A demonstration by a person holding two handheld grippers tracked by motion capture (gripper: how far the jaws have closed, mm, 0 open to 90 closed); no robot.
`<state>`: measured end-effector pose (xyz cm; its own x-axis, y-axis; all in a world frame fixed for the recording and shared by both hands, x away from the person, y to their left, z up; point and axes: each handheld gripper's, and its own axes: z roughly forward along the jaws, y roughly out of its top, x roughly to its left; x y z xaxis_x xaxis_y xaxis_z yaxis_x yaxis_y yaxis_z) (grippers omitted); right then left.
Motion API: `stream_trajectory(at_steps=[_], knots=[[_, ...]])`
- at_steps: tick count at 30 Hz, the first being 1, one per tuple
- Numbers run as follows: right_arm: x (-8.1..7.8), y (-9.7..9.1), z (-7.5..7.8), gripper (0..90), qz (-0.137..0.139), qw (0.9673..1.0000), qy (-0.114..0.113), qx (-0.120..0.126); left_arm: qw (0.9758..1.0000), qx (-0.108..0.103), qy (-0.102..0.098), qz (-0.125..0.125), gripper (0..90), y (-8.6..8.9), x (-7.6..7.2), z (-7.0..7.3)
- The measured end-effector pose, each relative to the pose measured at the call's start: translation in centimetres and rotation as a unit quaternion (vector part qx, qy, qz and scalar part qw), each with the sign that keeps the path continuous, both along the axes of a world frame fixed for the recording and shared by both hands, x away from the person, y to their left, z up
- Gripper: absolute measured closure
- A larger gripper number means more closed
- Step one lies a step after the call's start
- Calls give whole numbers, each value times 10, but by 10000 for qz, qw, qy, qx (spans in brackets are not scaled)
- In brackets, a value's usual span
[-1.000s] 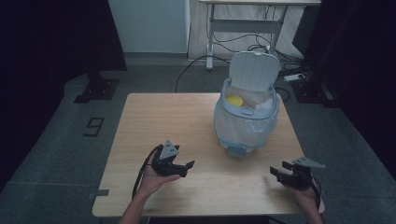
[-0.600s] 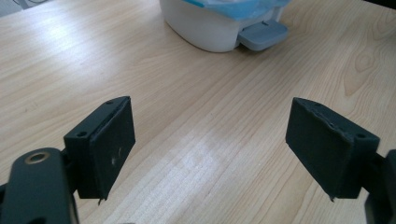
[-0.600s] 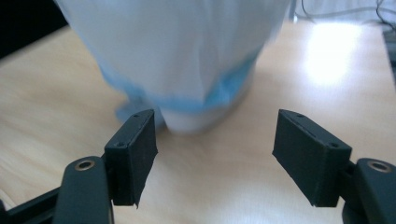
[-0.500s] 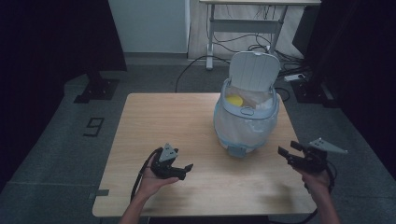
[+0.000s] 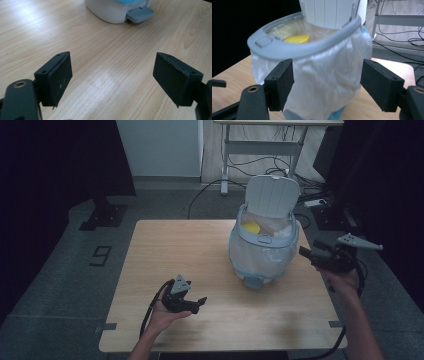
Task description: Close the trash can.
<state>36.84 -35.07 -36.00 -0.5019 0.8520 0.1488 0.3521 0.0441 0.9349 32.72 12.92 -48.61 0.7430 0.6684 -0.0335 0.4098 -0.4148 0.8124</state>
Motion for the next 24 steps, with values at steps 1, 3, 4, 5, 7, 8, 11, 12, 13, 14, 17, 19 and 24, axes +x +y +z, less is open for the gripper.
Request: stream_trajectory(at_steps=[1, 3, 4, 5, 7, 8, 11, 12, 13, 14, 17, 19, 24], knots=[[5, 1, 6, 258, 9, 10000, 18, -43, 10000, -5, 1, 8, 156, 0, 0, 0], [12, 1, 13, 255, 5, 10000, 6, -36, 10000, -13, 17, 11, 156, 1, 0, -1], [16, 1, 16, 253, 9, 10000, -4, -28, 10000, -6, 15, 13, 156, 1, 0, -1], [19, 2, 19, 250, 8, 10000, -4, -35, 10000, -12, 18, 15, 156, 2, 0, -1], [25, 3, 22, 246, 24, 10000, 5, -56, 10000, -33, 28, 21, 156, 3, 0, -1], [27, 4, 23, 245, 26, 10000, 3, -46, 10000, -44, 30, 26, 156, 3, 0, -1], [35, 7, 27, 239, 18, 10000, 16, -66, 10000, -61, 52, 32, 156, 4, 1, -1], [38, 7, 28, 239, 18, 10000, 6, -76, 9999, -75, 68, 27, 156, 4, 1, -2], [41, 8, 30, 238, 17, 10000, -6, -72, 9999, -73, 82, 24, 156, 4, 2, -2], [44, 8, 31, 235, 16, 10000, -2, -80, 9999, -61, 91, 22, 155, 3, 2, -3], [54, 10, 35, 230, 7, 10000, 7, -80, 9999, -53, 103, 6, 155, 2, 1, -3], [61, 12, 36, 226, 6, 9999, 21, -131, 9999, -57, 106, 9, 156, 2, 1, -3], [77, 17, 39, 219, 9, 9997, 78, -219, 9999, -69, 139, 24, 155, 4, 2, -5]])
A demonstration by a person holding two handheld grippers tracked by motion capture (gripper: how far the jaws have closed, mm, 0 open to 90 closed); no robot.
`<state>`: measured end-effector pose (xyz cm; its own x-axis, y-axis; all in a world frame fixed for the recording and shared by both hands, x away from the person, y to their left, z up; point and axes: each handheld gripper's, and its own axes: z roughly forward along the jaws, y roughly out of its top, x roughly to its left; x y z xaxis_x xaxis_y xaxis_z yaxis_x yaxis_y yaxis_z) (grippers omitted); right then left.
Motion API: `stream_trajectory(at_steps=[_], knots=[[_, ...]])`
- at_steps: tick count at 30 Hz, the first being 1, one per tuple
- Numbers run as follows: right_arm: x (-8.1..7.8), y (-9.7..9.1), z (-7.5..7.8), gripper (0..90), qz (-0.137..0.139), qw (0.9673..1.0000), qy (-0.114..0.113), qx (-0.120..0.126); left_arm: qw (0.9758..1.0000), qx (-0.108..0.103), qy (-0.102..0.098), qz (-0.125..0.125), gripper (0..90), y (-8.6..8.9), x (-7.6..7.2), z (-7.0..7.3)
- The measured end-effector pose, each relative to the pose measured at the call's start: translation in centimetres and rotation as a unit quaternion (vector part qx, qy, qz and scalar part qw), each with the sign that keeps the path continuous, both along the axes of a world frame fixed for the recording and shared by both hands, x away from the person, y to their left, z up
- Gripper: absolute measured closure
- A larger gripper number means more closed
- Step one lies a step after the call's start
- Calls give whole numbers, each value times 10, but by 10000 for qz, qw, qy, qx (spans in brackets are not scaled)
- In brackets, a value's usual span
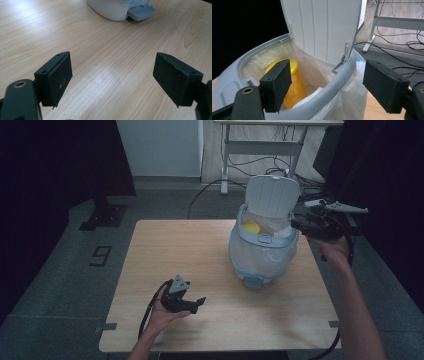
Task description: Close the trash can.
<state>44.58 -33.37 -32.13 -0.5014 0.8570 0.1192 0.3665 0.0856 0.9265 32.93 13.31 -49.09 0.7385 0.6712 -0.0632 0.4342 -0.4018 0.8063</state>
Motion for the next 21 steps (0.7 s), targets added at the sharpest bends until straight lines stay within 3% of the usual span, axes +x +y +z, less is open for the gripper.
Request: stream_trajectory(at_steps=[13, 21], knots=[[42, 5, 11, 199, 34, 9999, -43, 146, 10000, 27, 93, -5, 155, 0, 1, -4], [65, 16, 31, 189, 187, 9992, -152, 327, 9999, -19, 102, 99, 156, 6, 3, -4]])
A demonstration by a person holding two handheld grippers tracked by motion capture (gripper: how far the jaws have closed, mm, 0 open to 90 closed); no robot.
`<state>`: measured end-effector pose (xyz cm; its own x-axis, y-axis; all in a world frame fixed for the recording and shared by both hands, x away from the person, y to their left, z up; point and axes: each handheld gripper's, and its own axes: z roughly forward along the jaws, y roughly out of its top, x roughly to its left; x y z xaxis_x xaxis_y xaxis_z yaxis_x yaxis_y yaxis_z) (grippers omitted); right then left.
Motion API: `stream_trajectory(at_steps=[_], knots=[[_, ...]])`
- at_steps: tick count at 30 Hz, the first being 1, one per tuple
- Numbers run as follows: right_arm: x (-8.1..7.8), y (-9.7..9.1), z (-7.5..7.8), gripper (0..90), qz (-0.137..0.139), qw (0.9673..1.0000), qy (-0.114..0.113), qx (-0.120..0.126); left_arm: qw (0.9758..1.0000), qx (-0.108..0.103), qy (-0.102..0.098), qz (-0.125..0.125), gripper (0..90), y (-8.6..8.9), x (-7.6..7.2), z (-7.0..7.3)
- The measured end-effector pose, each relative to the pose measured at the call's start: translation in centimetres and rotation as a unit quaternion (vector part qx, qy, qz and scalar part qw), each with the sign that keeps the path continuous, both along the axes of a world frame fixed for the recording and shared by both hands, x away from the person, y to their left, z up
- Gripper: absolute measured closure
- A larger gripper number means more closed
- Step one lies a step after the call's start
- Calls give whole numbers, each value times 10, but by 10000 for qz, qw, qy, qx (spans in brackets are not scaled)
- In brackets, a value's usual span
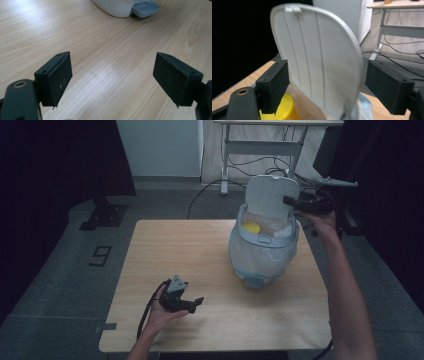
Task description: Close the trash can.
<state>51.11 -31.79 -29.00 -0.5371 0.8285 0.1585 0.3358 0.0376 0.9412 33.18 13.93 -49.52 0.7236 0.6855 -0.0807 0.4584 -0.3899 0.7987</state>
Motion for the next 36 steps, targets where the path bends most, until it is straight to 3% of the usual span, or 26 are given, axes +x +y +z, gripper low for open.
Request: stream_trajectory(at_steps=[2, 6, 8, 11, 16, 28, 36], knots=[[2, 5, 3, 191, 44, 10000, -27, 77, 10000, -15, -51, 35, 163, 0, -1, 1], [0, 16, 2, 134, -60, 9999, -57, -66, 10000, -45, -65, 25, 163, 1, -2, 2], [-2, 15, 1, 144, -51, 10000, -80, -11, 10000, -45, -48, 24, 163, 1, -2, 2], [-7, 12, 1, 149, 90, 9999, -64, 89, 10000, -67, -13, 26, 163, 2, -1, 1], [-16, 12, 1, 132, 350, 9994, -21, 7, 9999, -107, 8, 14, 162, 1, -1, 1], [-50, 17, -15, 76, 846, 9961, 235, -3, 9999, -105, 41, -66, 161, -3, -3, 2], [-57, 20, -25, 87, 789, 9961, 400, 69, 9999, -79, 70, -94, 161, -5, -4, 1]])
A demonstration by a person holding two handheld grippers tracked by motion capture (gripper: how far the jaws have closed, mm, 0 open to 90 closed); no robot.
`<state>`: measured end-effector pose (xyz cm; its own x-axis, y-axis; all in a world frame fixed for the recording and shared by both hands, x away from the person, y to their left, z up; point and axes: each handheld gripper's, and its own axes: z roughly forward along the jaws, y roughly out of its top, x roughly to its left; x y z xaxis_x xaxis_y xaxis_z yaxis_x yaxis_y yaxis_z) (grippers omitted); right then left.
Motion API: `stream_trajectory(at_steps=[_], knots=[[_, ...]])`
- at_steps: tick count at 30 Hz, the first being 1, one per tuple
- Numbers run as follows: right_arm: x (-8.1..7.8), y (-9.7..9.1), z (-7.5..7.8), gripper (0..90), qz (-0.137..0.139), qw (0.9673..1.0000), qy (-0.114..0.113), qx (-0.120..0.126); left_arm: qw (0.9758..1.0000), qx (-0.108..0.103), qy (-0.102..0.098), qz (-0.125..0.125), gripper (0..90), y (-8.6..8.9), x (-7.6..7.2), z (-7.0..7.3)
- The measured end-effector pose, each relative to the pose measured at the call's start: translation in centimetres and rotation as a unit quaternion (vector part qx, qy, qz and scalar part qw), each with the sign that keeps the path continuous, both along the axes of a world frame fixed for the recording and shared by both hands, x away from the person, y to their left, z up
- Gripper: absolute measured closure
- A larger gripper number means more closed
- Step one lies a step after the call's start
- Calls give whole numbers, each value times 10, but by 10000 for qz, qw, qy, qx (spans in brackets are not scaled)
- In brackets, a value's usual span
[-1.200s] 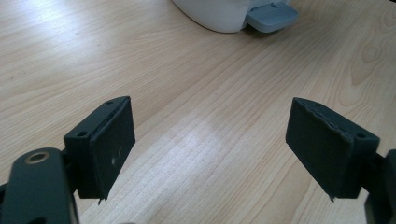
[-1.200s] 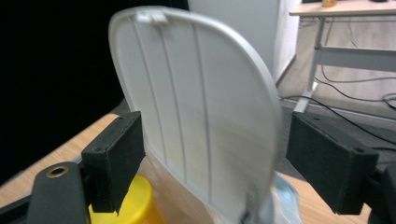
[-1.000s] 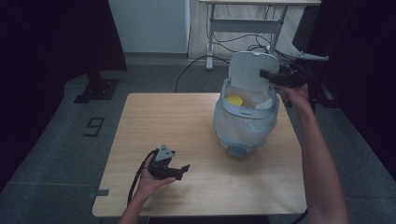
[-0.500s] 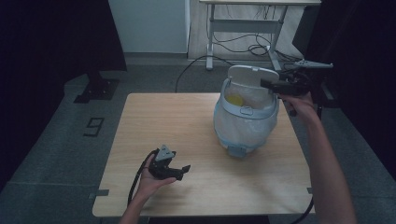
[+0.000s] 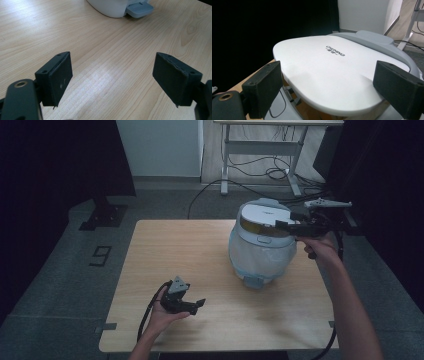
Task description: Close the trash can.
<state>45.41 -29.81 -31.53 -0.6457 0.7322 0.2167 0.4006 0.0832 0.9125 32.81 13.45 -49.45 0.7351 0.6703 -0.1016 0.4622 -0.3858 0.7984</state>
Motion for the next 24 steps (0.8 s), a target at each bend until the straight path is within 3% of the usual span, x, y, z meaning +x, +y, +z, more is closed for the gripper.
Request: stream_trajectory(at_steps=[9, 17, 22, 24], knots=[[5, 9, -3, 106, -173, 9998, 46, -117, 10000, -6, 20, 5, 160, 1, 1, 0], [6, 26, -6, 112, -395, 9971, -26, -647, 10000, -4, 27, 22, 160, 2, 1, -1], [5, 38, -10, 111, -504, 9926, -148, -1097, 10000, -19, 50, 33, 158, 3, 2, -2], [4, 40, -11, 121, -530, 9924, -155, -1096, 10000, -17, 59, 40, 158, 3, 2, -2]])
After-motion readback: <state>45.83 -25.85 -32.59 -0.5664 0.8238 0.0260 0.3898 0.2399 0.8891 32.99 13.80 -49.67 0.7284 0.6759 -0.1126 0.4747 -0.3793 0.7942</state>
